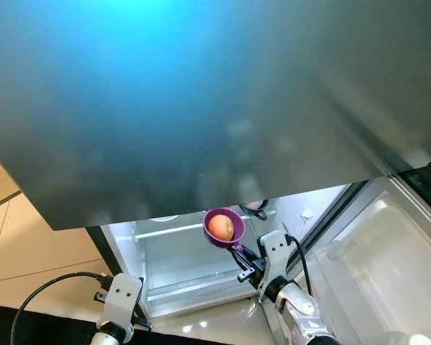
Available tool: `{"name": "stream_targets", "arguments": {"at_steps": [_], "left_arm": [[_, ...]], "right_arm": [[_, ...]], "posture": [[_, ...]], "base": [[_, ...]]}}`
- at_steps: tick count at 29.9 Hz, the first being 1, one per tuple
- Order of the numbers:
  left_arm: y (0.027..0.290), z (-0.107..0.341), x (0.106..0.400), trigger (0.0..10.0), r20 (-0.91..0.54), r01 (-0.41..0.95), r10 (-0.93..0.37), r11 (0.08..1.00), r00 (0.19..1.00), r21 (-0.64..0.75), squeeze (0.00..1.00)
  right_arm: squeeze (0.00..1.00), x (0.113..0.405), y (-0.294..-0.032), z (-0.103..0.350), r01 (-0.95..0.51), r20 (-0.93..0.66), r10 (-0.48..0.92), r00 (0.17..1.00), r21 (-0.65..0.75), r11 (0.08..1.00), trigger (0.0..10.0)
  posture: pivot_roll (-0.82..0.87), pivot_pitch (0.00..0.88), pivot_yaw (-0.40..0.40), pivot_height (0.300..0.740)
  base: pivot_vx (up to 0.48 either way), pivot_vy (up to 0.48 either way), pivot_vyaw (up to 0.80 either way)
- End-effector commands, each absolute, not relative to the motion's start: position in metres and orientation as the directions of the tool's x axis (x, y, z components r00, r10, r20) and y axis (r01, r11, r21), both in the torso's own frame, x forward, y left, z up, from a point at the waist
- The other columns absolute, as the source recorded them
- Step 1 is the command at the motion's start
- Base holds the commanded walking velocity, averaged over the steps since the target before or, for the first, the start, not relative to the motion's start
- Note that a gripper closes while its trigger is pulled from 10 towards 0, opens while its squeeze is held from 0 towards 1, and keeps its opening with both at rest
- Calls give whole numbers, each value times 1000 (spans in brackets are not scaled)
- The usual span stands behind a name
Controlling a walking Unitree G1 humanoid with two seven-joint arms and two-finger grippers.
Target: Restocking fridge
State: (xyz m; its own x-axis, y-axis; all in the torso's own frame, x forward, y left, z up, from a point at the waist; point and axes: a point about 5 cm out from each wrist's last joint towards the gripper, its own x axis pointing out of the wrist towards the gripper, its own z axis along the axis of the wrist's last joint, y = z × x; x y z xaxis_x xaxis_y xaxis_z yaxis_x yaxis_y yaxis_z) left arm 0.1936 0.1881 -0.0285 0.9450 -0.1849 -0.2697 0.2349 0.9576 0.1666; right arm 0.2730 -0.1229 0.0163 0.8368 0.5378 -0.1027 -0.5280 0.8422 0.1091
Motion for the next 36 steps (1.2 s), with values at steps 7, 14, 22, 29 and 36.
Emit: {"name": "stream_targets", "arguments": {"at_steps": [7,14,22,29,36], "left_arm": [[193,-25,192,10000,-236,165,-122,972,964,169,0],[189,-21,196,10000,-210,183,-145,968,967,173,0],[184,-19,198,10000,-206,204,-165,961,965,185,0],[182,-17,201,10000,-196,201,-165,963,967,179,0],[181,-16,201,10000,-191,199,-165,964,968,177,0]], "right_arm": [[0,283,-110,47,-651,62,648,759,102,752,10000],[0,275,-97,52,-787,62,785,616,86,611,10000],[0,270,-95,57,-839,54,838,543,74,539,10000],[0,272,-90,70,-866,76,863,500,66,496,10000],[0,275,-87,76,-867,93,862,498,52,495,10000]], "posture": [[-93,110,-44,686],[-96,114,-47,686],[-103,129,-49,671],[-101,142,-52,671],[-100,147,-56,656]], "base": [[0,0,0],[0,0,0],[0,0,0],[0,0,0],[0,0,0]]}}
